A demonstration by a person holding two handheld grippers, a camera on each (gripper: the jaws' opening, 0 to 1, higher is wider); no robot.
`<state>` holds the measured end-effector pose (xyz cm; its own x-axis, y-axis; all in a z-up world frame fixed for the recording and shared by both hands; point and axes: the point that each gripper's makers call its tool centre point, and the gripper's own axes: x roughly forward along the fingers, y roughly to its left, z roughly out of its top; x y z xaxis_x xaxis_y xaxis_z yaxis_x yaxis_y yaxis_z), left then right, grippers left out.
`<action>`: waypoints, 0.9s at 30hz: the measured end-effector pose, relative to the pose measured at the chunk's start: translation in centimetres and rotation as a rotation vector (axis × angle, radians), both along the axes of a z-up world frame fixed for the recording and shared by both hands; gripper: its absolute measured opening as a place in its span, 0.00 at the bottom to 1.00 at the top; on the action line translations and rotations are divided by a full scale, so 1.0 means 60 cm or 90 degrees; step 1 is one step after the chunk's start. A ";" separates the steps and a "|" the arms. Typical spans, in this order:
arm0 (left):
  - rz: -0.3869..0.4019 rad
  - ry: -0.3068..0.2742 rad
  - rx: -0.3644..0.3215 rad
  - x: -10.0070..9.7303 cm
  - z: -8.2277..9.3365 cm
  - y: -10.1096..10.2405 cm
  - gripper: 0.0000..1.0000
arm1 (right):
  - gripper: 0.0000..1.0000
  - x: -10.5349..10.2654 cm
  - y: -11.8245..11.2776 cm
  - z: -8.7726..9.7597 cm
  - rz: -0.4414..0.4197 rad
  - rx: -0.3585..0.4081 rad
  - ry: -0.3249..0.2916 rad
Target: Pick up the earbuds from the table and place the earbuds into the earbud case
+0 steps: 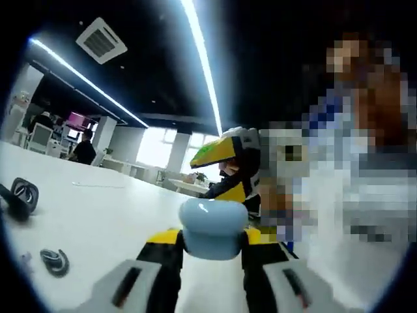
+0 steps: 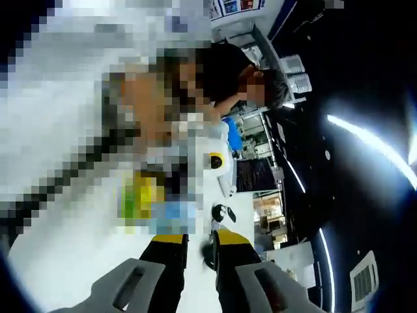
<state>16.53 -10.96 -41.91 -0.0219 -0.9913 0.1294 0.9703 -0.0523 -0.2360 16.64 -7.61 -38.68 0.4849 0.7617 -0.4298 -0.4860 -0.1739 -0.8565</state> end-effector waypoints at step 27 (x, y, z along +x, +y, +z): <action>0.096 -0.018 0.046 0.029 -0.017 0.008 0.32 | 0.00 0.032 -0.020 -0.048 -0.111 -0.112 0.046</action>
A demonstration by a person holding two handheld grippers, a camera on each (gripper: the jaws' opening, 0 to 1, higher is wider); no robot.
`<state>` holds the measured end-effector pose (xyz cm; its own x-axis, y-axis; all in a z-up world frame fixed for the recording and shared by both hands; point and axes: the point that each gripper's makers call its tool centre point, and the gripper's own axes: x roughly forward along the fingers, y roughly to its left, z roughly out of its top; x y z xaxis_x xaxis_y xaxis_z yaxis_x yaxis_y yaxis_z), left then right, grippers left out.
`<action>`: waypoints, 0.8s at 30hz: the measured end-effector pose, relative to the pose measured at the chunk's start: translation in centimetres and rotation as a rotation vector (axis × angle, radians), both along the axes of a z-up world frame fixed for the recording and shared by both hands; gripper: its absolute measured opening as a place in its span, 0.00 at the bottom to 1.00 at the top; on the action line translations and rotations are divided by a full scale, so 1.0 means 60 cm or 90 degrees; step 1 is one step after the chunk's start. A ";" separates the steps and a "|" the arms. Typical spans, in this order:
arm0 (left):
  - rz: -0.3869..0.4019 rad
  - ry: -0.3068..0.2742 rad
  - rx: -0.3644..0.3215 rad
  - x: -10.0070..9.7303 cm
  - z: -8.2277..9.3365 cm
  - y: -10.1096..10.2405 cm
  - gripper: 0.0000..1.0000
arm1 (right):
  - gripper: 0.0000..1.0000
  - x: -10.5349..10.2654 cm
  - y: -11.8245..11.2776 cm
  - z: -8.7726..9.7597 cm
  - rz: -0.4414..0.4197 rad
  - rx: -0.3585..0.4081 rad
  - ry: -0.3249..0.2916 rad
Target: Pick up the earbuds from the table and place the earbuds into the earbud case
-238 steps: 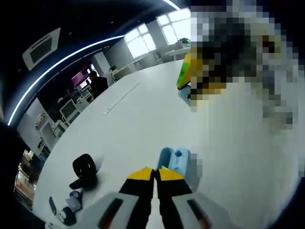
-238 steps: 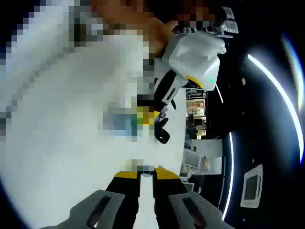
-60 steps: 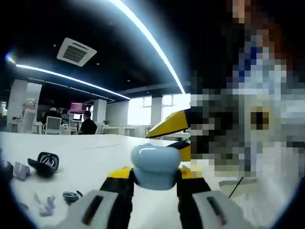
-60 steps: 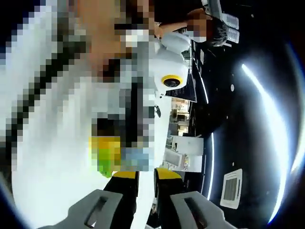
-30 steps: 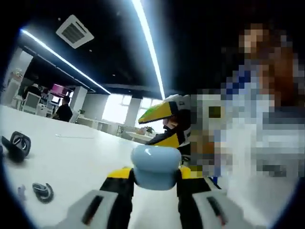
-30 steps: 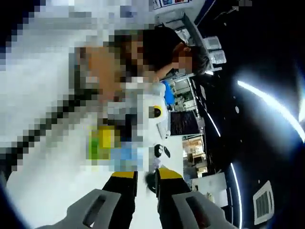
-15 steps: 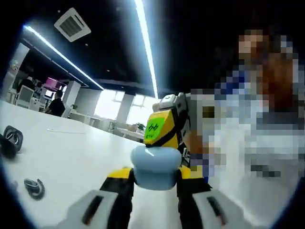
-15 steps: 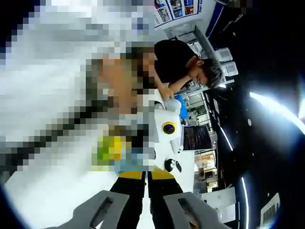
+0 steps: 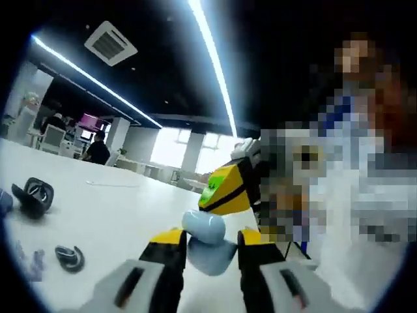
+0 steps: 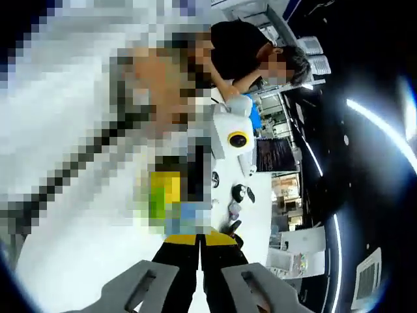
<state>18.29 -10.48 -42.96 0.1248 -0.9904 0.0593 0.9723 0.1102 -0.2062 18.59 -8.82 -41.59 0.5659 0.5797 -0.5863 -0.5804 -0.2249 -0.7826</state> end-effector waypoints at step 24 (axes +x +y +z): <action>0.062 -0.154 0.053 -0.001 -0.013 0.002 0.17 | 0.05 0.019 -0.027 -0.005 -0.102 0.124 0.140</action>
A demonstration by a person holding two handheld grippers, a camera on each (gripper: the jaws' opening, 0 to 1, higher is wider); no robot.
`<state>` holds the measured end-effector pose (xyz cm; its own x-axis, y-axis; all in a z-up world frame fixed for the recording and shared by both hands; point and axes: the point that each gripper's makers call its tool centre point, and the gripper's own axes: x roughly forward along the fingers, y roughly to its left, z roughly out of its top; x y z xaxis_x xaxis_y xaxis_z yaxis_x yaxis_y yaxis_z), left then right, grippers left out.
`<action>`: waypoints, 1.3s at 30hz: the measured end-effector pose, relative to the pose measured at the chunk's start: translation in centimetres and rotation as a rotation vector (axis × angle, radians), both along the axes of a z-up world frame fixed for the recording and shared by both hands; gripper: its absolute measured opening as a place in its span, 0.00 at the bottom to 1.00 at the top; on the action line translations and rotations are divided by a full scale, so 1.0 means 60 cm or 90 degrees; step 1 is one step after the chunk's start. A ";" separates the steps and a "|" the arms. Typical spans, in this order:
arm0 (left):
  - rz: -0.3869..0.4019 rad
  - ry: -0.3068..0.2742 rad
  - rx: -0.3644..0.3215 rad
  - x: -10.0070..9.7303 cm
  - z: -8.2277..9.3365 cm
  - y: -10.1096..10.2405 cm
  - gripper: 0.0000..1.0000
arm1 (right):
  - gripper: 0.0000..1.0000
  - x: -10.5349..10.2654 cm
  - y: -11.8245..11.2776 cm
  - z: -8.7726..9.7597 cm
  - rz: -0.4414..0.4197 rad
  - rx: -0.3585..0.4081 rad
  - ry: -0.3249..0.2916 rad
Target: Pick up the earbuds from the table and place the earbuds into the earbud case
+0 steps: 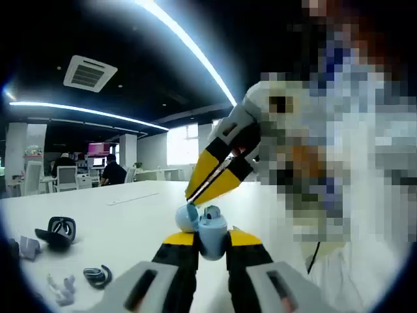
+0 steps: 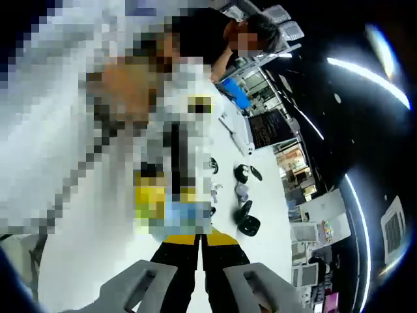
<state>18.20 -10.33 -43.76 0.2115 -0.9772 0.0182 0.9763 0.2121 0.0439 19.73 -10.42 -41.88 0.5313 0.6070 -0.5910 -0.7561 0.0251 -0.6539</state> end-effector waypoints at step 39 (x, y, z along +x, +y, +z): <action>-0.161 0.139 -0.184 -0.025 0.070 0.024 0.18 | 0.17 -0.070 0.025 0.037 0.054 0.548 0.437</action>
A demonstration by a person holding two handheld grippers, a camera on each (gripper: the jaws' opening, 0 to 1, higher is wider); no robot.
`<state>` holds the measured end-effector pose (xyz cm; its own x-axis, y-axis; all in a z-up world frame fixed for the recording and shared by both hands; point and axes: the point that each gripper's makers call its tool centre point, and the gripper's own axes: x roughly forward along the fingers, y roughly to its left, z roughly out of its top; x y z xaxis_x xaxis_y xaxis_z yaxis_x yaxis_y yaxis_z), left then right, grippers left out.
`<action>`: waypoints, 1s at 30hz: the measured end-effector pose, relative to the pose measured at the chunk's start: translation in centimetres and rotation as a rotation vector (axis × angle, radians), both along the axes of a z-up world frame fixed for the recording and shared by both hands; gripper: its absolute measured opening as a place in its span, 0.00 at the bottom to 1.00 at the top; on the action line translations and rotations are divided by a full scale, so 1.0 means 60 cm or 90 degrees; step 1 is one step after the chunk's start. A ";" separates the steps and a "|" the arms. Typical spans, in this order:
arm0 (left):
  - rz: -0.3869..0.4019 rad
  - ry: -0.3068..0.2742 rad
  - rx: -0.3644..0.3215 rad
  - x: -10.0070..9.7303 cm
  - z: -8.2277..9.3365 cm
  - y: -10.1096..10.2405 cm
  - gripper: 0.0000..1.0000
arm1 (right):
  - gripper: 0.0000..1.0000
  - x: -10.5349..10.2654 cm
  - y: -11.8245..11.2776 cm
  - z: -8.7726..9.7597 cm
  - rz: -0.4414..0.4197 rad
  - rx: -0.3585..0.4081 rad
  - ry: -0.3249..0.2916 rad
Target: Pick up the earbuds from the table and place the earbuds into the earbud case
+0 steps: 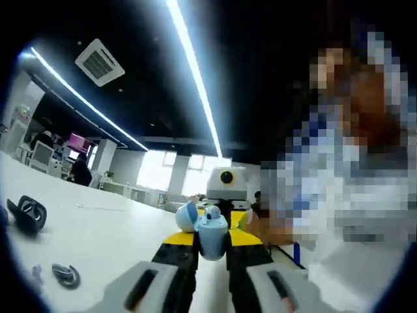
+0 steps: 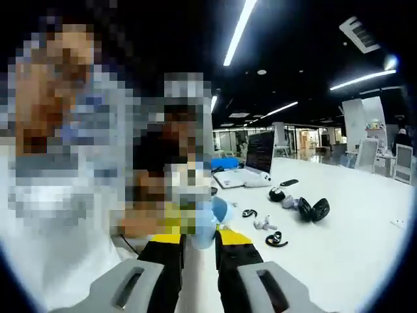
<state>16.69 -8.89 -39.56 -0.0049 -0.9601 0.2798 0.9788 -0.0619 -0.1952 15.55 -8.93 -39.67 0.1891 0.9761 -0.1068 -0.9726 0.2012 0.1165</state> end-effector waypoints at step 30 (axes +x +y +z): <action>-0.024 0.029 0.053 -0.008 -0.030 -0.022 0.18 | 0.14 -0.003 -0.014 -0.024 0.015 0.059 0.046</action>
